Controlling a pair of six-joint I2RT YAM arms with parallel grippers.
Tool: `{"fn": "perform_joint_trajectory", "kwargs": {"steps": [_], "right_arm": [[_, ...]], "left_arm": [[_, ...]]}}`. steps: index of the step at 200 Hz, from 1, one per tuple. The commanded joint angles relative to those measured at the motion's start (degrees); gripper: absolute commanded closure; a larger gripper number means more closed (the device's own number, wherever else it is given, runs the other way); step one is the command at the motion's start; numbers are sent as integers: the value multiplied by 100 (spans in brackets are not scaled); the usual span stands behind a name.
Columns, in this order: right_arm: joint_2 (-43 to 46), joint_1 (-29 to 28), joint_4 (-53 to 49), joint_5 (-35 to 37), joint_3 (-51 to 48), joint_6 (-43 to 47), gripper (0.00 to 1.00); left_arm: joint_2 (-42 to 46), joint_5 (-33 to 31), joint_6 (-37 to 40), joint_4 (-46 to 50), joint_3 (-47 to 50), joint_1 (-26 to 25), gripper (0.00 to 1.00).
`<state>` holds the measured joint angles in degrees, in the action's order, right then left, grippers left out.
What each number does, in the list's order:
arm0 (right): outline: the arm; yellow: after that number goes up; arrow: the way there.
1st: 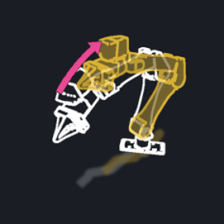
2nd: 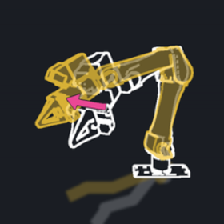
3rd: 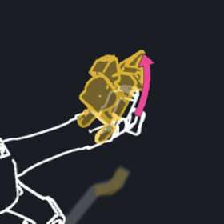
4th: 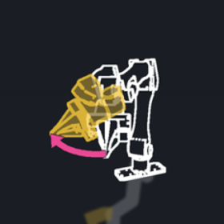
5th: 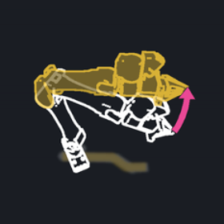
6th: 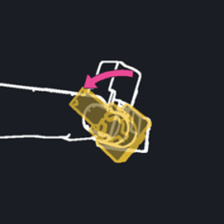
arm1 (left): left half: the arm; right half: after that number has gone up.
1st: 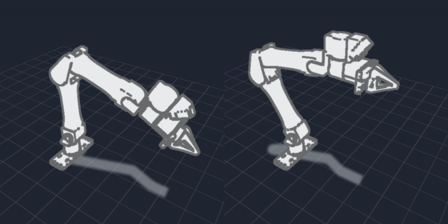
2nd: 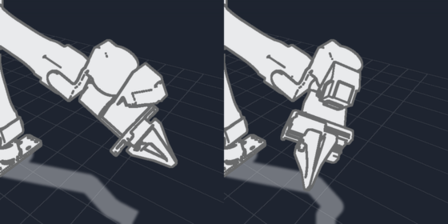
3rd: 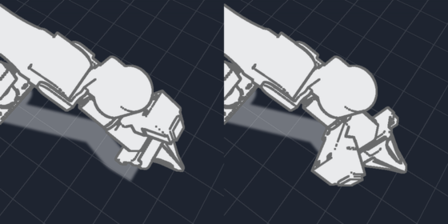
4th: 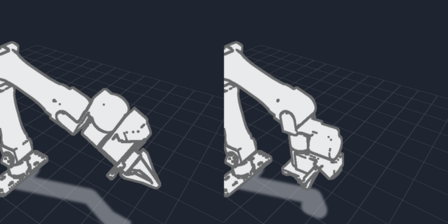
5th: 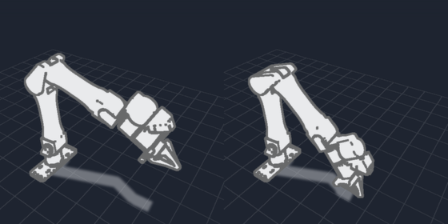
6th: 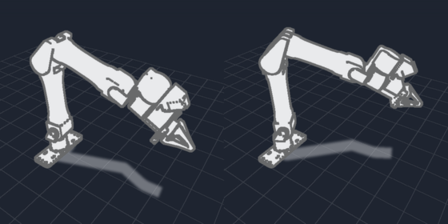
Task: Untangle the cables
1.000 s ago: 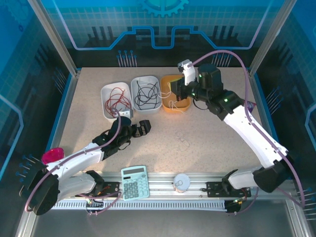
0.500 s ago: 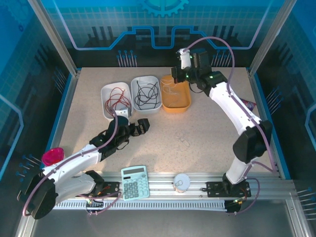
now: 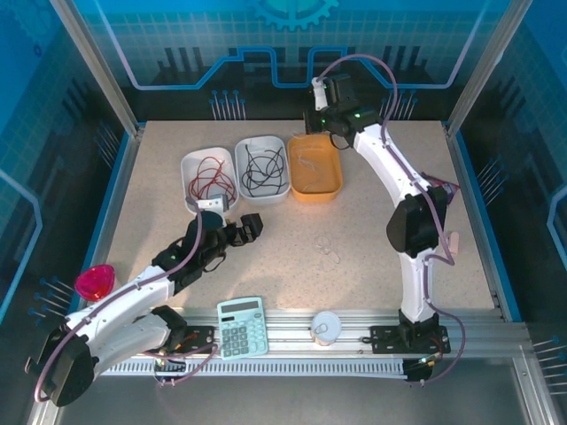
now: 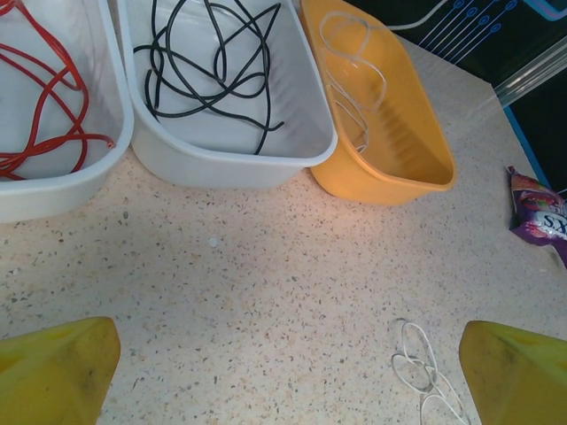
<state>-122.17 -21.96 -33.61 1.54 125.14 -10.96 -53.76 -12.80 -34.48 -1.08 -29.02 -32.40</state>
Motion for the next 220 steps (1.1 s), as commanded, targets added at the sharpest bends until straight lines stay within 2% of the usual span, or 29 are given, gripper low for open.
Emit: {"fn": "perform_joint_trajectory", "kwargs": {"steps": [1,56,84,125,138,197,220], "right_arm": [[-364,103,-475,314,458,217,98],[-459,132,-448,325,33,182,96],[-415,130,-462,137,-271,131,91],[-251,116,-568,110,-656,59,78],[-133,109,-563,157,-806,48,71],[706,60,-401,419,-1719,33,68],[1172,13,-287,511,-2288,-32,63]], "left_arm": [[125,-54,82,114,63,44,1],[161,-99,100,135,89,65,1],[173,-103,99,149,89,71,1],[197,-123,69,208,92,102,1],[207,-127,73,221,92,99,1],[216,-141,24,254,86,111,1],[216,-196,8,250,97,115,1]]}}
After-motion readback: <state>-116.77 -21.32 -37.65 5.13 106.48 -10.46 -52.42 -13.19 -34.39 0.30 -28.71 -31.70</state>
